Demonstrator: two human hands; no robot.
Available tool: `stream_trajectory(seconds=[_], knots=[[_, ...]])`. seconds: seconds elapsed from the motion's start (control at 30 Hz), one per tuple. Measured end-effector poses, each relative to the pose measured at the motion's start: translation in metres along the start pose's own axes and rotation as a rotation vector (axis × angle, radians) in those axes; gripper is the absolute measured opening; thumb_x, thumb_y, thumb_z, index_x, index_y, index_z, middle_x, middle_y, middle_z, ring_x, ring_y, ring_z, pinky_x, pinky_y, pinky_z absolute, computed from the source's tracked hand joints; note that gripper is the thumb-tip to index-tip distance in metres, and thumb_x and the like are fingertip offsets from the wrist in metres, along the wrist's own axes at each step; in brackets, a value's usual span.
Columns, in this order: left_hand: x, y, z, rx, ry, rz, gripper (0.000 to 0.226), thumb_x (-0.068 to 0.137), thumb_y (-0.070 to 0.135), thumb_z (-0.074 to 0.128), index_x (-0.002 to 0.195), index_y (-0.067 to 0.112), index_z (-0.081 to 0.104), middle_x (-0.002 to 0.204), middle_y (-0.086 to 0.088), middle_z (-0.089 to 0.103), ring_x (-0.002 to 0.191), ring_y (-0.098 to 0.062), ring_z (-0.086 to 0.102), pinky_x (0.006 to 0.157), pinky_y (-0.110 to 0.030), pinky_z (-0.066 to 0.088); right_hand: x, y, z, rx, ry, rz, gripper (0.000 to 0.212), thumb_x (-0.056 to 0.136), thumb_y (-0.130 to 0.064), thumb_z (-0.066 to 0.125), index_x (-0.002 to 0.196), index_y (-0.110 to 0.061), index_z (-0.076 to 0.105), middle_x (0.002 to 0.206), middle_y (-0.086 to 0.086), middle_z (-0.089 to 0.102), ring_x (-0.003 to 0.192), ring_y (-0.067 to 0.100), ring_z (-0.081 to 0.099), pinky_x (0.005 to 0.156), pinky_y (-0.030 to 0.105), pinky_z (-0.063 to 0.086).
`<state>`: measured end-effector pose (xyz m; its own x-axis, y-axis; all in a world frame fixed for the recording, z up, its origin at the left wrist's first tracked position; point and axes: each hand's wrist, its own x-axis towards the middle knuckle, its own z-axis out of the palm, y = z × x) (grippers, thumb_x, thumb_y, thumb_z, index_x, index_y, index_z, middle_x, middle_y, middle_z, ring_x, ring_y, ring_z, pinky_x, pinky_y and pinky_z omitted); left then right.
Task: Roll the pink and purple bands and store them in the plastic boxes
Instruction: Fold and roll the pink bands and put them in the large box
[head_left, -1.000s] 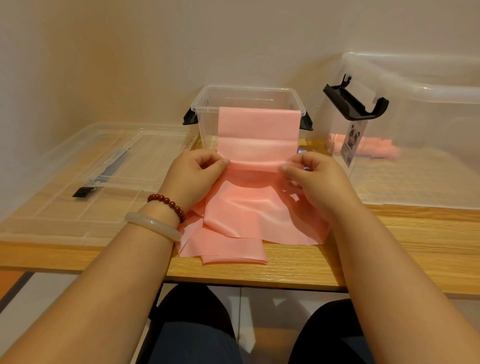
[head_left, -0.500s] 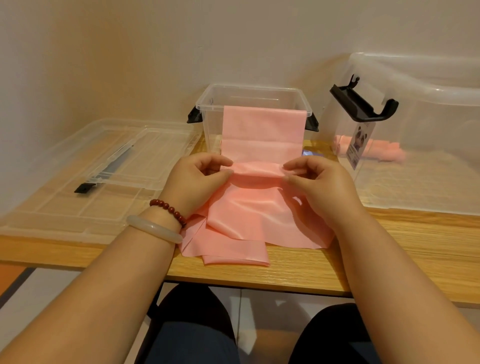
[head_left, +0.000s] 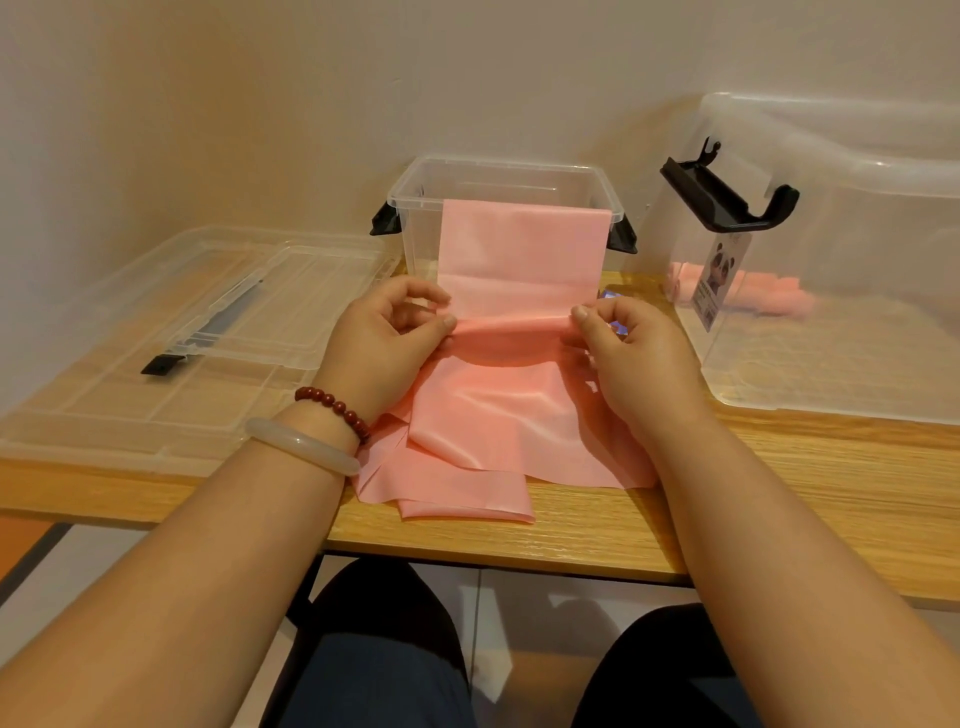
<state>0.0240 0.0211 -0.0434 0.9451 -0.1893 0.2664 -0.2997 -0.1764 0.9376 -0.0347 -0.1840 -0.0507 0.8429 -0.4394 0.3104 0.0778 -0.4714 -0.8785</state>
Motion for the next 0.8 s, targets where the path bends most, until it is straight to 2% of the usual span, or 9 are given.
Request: stream_trajectory(seconds=[0.07,0.17,0.27,0.33,0.43,0.53,0.67,0.73,0.8], knots=[[0.000,0.000,0.000,-0.006,-0.009,0.007,0.017,0.089,0.007,0.065,0.091,0.024,0.065,0.075,-0.001,0.067,0.069,-0.012,0.068,0.070,-0.026,0.056,0.002,0.001,0.002,0.087,0.038,0.038,0.021,0.088,-0.030,0.070,0.069,-0.021,0.067,0.094,-0.013,0.067,0.095,0.022,0.068,0.088,0.050,0.054],[-0.001,0.001,0.001,0.038,-0.012,0.017,0.016,0.090,0.009,0.064,0.088,0.024,0.069,0.076,0.002,0.069,0.068,-0.006,0.066,0.068,-0.019,0.054,0.002,-0.003,0.000,0.152,0.095,0.084,0.021,0.083,-0.021,0.078,0.065,-0.021,0.067,0.095,-0.018,0.065,0.098,0.016,0.066,0.084,0.047,0.056],[-0.002,0.002,0.001,0.051,-0.011,0.023,0.015,0.089,0.012,0.066,0.087,0.026,0.071,0.077,0.006,0.070,0.071,-0.005,0.066,0.070,-0.019,0.054,0.000,-0.005,-0.002,0.155,0.101,0.074,0.014,0.084,-0.018,0.076,0.081,-0.021,0.063,0.088,-0.004,0.065,0.061,0.005,0.065,0.058,0.033,0.060],[-0.002,0.002,0.000,0.069,-0.018,0.023,0.012,0.087,0.016,0.069,0.085,0.028,0.072,0.080,0.008,0.071,0.076,-0.003,0.066,0.074,-0.020,0.054,-0.002,-0.007,-0.003,0.139,0.101,0.043,0.014,0.084,-0.016,0.076,0.081,-0.018,0.063,0.087,0.000,0.065,0.046,0.003,0.057,0.049,0.025,0.055],[-0.004,0.004,-0.001,0.085,-0.042,0.012,0.012,0.081,0.019,0.075,0.085,0.031,0.072,0.086,0.006,0.071,0.078,-0.002,0.065,0.075,-0.018,0.054,-0.001,-0.007,-0.005,0.144,0.115,0.049,0.014,0.082,-0.022,0.079,0.072,-0.017,0.069,0.093,0.008,0.069,0.062,0.013,0.065,0.062,0.042,0.060],[-0.001,0.001,-0.002,0.099,-0.013,0.018,0.011,0.083,0.019,0.074,0.085,0.029,0.074,0.086,0.006,0.072,0.085,-0.009,0.067,0.081,-0.027,0.056,-0.002,-0.008,-0.007,0.171,0.077,0.047,0.012,0.081,-0.025,0.079,0.074,-0.016,0.076,0.091,-0.005,0.071,0.090,0.017,0.068,0.082,0.045,0.058],[0.001,-0.003,-0.003,0.063,0.012,0.013,0.014,0.088,0.021,0.068,0.079,0.030,0.073,0.079,0.007,0.073,0.084,-0.016,0.069,0.084,-0.038,0.056,-0.005,-0.008,-0.010,0.162,-0.020,0.040,0.014,0.080,-0.013,0.079,0.093,-0.009,0.076,0.107,-0.005,0.067,0.082,0.003,0.068,0.074,0.029,0.060],[0.002,-0.004,-0.002,0.057,0.019,0.007,0.014,0.089,0.021,0.067,0.078,0.029,0.073,0.077,0.006,0.073,0.083,-0.016,0.069,0.082,-0.035,0.057,-0.004,-0.008,-0.009,0.170,0.011,0.024,0.004,0.082,-0.012,0.077,0.085,-0.010,0.076,0.106,-0.004,0.065,0.084,0.011,0.069,0.072,0.035,0.062],[0.001,-0.002,-0.001,0.025,0.023,-0.005,0.011,0.089,0.017,0.067,0.081,0.024,0.072,0.077,0.003,0.073,0.078,-0.015,0.070,0.077,-0.030,0.057,-0.002,-0.006,-0.008,0.202,0.041,0.053,0.009,0.085,-0.014,0.075,0.077,-0.010,0.074,0.109,-0.001,0.063,0.085,0.020,0.069,0.070,0.041,0.062]])
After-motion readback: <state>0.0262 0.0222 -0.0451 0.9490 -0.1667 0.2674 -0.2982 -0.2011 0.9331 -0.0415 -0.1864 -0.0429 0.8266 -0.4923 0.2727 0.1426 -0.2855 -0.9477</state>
